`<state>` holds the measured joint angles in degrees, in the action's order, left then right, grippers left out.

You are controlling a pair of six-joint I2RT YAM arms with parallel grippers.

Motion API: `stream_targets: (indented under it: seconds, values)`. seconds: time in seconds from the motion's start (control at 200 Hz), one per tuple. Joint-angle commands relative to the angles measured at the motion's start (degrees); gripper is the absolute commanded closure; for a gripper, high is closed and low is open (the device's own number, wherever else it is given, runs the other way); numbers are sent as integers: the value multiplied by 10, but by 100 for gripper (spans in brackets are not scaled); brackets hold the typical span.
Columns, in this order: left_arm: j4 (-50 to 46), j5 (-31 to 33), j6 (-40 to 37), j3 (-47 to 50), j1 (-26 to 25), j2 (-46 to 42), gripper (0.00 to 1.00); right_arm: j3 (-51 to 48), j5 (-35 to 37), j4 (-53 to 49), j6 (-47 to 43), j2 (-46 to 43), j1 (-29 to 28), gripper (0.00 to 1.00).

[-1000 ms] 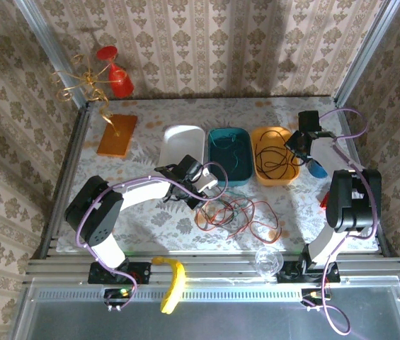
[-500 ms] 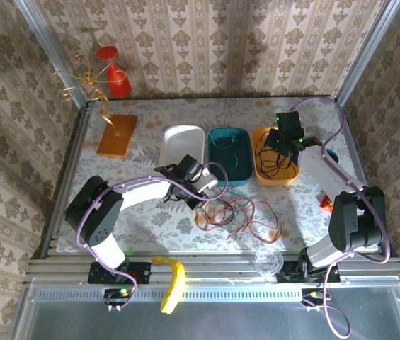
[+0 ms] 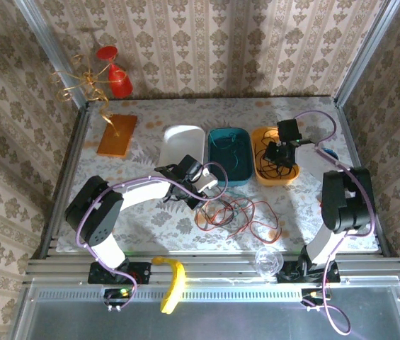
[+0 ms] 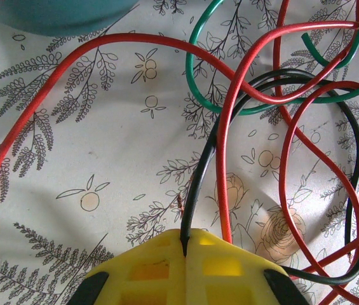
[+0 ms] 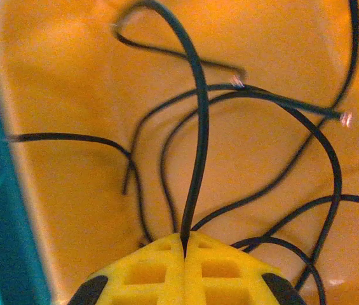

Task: Untangle the cables

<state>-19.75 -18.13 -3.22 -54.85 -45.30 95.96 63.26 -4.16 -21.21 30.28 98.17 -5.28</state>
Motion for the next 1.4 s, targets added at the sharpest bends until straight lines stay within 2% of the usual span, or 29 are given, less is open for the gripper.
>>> stream_targets:
  seconds: [0.0,0.11,0.19,0.225,0.285,0.38,0.44,0.64,0.77,0.835,0.925,1.005,1.105,1.395]
  values:
    - [-15,4,-8,-6,-3,-7,100,10,-33,-47,30,23,11,100]
    - [-15,5,-7,-5,-3,-9,100,10,-40,-45,37,25,14,100]
    - [-15,5,-7,-6,-3,-8,100,12,-43,-42,37,14,14,95]
    - [-15,6,-7,-7,-2,-7,100,12,-41,-42,38,6,14,90]
    - [-15,5,-7,-9,-3,-6,100,11,-33,-41,38,-11,14,75]
    - [-15,4,-8,-12,-4,-3,100,8,-10,-45,37,-46,14,62]
    - [-14,3,-8,-14,-4,-2,100,4,5,-49,35,-70,13,58]
    - [-10,3,-7,-14,-5,0,100,-16,57,-69,18,-155,0,55]
    - [-6,3,-8,-14,-5,1,100,-39,93,-81,-7,-220,-48,55]
    - [-4,2,-8,-14,-4,2,100,-59,73,-77,-36,-246,-88,55]
    - [-1,-1,-8,-14,-1,2,100,-88,7,-81,-71,-268,-147,55]
    - [1,-3,-7,-14,1,2,100,-115,-51,-91,-87,-267,-198,55]
    - [1,-4,-8,-15,1,3,100,-149,-57,-92,-89,-252,-247,56]
    - [-4,-6,-6,-17,1,2,100,-178,-19,-43,-65,-162,-252,55]
